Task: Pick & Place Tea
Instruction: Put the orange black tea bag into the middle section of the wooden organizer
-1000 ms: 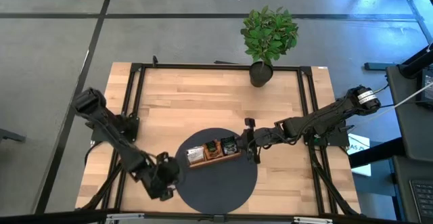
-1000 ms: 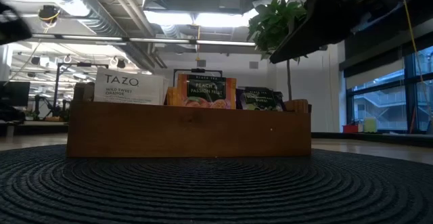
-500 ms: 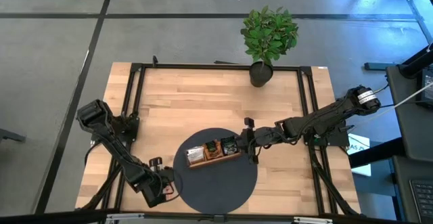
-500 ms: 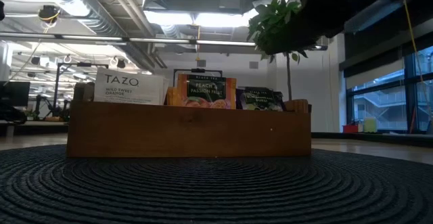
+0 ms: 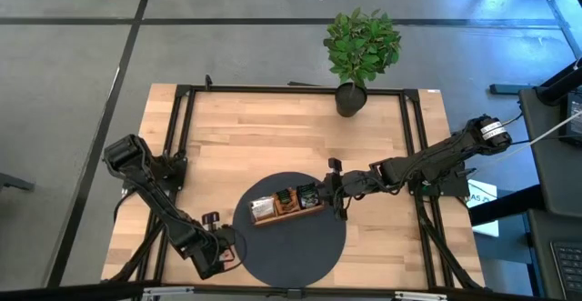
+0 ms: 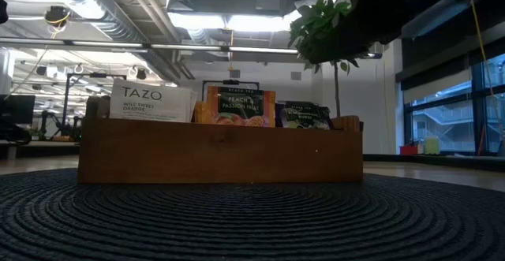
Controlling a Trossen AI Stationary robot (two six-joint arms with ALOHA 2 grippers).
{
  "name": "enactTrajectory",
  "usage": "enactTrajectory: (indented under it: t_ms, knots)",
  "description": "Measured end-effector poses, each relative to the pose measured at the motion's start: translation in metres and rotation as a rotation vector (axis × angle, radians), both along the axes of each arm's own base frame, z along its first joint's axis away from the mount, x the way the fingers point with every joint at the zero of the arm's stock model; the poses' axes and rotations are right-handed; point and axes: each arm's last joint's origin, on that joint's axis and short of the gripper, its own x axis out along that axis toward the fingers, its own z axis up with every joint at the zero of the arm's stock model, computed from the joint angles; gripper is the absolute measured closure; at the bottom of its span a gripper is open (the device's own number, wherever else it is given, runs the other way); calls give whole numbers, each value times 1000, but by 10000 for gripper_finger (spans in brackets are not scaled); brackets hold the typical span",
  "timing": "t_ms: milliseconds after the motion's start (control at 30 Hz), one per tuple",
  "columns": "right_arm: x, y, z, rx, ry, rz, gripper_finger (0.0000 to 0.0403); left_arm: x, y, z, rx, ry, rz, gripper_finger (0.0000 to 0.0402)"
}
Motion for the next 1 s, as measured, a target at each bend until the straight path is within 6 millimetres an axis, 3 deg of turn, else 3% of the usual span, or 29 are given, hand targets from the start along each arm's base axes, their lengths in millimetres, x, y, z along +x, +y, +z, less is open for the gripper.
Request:
enactTrajectory:
  t_ms: [433, 800, 1000]
  knots:
    - [0, 0, 0, -3, 1, 1, 271, 1, -1, 0, 10, -6, -69, 381]
    - [0, 0, 0, -3, 3, 1, 271, 2, -2, 0, -19, -12, -7, 288]
    - [0, 0, -1, -4, 5, 2, 271, 7, -10, 1, -131, -43, -3, 262]
